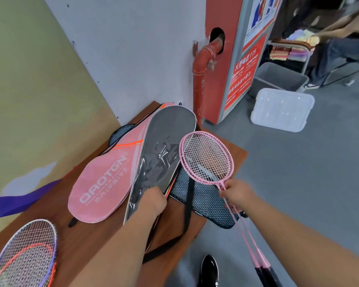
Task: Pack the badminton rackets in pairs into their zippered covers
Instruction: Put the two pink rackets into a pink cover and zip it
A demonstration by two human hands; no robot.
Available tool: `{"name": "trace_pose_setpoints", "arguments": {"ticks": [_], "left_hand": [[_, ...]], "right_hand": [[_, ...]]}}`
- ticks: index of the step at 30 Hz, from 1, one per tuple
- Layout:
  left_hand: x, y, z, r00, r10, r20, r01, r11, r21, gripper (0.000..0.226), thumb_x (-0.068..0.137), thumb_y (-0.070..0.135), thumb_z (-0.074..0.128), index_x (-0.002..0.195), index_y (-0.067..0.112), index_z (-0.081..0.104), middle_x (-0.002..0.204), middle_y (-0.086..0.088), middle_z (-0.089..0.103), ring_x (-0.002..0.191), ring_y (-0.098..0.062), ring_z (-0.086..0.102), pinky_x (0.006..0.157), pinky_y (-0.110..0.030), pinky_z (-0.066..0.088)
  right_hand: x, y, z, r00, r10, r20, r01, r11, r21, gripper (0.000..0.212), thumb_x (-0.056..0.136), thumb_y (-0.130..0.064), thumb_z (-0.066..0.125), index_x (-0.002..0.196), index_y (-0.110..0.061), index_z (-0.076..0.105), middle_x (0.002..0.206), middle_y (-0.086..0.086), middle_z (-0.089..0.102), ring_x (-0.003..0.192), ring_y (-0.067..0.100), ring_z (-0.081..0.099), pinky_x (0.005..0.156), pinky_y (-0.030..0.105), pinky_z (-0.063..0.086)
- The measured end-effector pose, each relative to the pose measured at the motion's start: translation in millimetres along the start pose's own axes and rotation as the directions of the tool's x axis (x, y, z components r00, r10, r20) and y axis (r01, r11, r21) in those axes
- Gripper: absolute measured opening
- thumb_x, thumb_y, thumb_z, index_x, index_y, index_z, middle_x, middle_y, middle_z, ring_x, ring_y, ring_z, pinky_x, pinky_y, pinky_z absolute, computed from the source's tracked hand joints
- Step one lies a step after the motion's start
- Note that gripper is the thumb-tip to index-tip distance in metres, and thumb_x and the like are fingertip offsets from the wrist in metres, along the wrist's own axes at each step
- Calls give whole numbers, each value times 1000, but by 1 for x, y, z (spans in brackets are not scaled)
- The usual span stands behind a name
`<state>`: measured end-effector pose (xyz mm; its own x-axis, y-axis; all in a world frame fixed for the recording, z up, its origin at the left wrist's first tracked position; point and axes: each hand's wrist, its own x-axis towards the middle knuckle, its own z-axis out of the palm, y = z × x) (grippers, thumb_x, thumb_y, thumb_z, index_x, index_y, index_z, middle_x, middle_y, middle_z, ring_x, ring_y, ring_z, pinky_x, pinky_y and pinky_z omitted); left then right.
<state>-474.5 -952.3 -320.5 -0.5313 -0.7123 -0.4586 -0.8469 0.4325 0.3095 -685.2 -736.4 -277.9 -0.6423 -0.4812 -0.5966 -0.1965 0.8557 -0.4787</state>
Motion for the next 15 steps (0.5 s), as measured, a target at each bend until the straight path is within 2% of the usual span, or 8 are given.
{"name": "trace_pose_setpoints", "arguments": {"ticks": [2, 5, 8, 10, 12, 15], "left_hand": [[-7, 1, -4, 997, 13, -71, -15, 999, -31, 22, 93, 11, 53, 102, -5, 65, 108, -27, 71, 103, -42, 68, 84, -42, 54], [-21, 5, -14, 992, -12, -124, 3, 997, -73, 22, 95, 16, 51, 108, 1, 61, 106, -20, 69, 97, -39, 68, 82, -44, 58], [-35, 9, -27, 989, -17, -148, 1, 994, -107, 22, 97, 17, 48, 113, 3, 57, 106, -16, 66, 97, -39, 67, 79, -41, 55], [-46, 10, -35, 983, -7, -182, -16, 992, -126, 23, 99, 16, 47, 115, 3, 55, 109, -18, 65, 99, -39, 66, 77, -40, 52], [-52, 10, -42, 973, 13, -230, -43, 991, -125, 22, 101, 16, 47, 115, 1, 53, 114, -21, 64, 104, -41, 66, 81, -44, 52], [-56, 6, -53, 945, 88, -315, -121, 989, -86, 21, 101, 14, 50, 112, -3, 55, 114, -25, 66, 106, -44, 68, 88, -48, 54]], "right_hand": [[-9, 6, 4, 1000, 7, -3, -7, 998, -55, 20, 81, -29, 80, 92, -13, 77, 92, 9, 77, 86, 28, 73, 78, 38, 58], [-31, 12, 10, 1000, 28, 13, -26, 993, -112, 20, 81, -27, 79, 96, -14, 78, 95, 8, 79, 91, 28, 74, 83, 36, 61], [-53, 12, 17, 998, 41, 39, -36, 990, -138, 19, 76, -20, 76, 91, -9, 75, 88, 15, 78, 84, 33, 77, 79, 43, 66], [-69, 11, 22, 997, 53, 57, -47, 994, -99, 21, 77, -14, 73, 94, -4, 74, 85, 20, 78, 76, 37, 80, 71, 49, 68], [-83, 8, 25, 993, 89, 80, -87, 996, -24, 18, 83, -5, 69, 100, 0, 74, 85, 24, 78, 67, 37, 80, 63, 50, 68], [-102, 5, 34, 986, 129, 101, -133, 991, 24, 14, 87, 2, 71, 100, 2, 74, 89, 30, 77, 67, 38, 80, 64, 55, 67]]}}
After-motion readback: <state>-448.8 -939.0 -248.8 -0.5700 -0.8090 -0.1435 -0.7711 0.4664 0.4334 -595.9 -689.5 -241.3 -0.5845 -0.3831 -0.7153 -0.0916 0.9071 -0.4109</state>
